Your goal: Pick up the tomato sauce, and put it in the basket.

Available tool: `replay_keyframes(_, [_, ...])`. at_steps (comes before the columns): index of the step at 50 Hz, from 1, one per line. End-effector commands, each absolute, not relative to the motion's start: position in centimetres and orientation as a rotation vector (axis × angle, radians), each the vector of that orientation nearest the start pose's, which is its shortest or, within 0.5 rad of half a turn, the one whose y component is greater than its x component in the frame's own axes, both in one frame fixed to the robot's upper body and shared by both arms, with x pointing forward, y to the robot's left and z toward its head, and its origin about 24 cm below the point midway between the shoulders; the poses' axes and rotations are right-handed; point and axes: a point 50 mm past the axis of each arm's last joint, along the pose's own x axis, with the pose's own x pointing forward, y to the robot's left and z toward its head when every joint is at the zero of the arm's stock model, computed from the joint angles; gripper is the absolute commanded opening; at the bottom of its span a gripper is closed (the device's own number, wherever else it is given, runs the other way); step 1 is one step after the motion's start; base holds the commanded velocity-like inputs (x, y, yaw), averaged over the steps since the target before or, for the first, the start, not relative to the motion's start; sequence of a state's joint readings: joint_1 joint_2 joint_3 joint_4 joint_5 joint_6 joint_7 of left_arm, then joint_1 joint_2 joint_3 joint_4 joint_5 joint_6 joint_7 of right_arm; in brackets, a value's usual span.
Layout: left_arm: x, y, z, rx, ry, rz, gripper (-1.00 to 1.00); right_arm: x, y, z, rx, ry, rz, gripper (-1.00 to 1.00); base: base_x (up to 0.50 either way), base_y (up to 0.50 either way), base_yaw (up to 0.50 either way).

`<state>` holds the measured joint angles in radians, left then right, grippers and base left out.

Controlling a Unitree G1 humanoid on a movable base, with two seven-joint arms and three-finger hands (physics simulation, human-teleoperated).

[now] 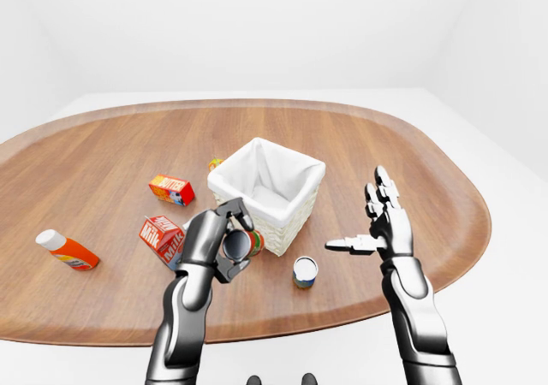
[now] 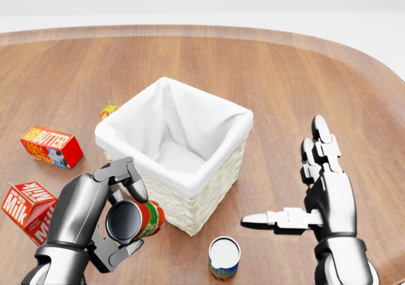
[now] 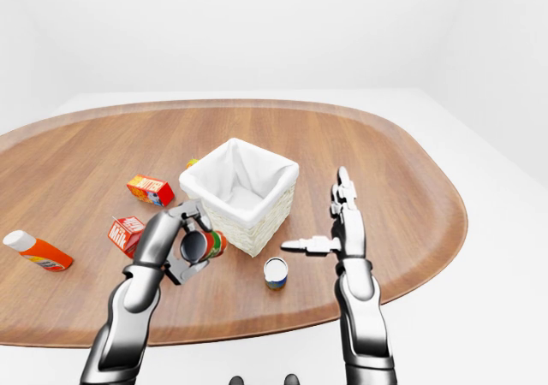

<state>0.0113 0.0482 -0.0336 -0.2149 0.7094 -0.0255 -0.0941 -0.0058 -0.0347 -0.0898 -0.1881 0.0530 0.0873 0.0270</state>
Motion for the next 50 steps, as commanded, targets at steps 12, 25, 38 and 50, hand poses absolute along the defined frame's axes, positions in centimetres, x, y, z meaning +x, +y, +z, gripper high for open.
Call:
replay_keyframes(12, [25.5, 13.3, 14.9, 0.721, -0.372, -0.038, -1.0, 25.3, -17.5, 7.9, 0.013, -0.106, -0.055, 1.0, 0.0, 0.0, 0.0])
replay_keyframes(25, [28.2, 12.0, 17.1, 0.724, -0.449, -0.055, -1.0, 25.4, -17.5, 7.8, 0.013, -0.103, -0.055, 1.0, 0.0, 0.0, 0.0])
replay_keyframes(38, [32.0, 10.9, 17.6, 0.743, -0.425, -0.052, -1.0, 25.5, -17.6, 7.6, 0.015, -0.095, -0.055, 1.0, 0.0, 0.0, 0.0])
replay_keyframes(50, [34.5, 10.6, 17.0, 0.747, -0.362, -0.036, -1.0, 25.5, -17.6, 7.6, 0.015, -0.096, -0.056, 1.0, 0.0, 0.0, 0.0])
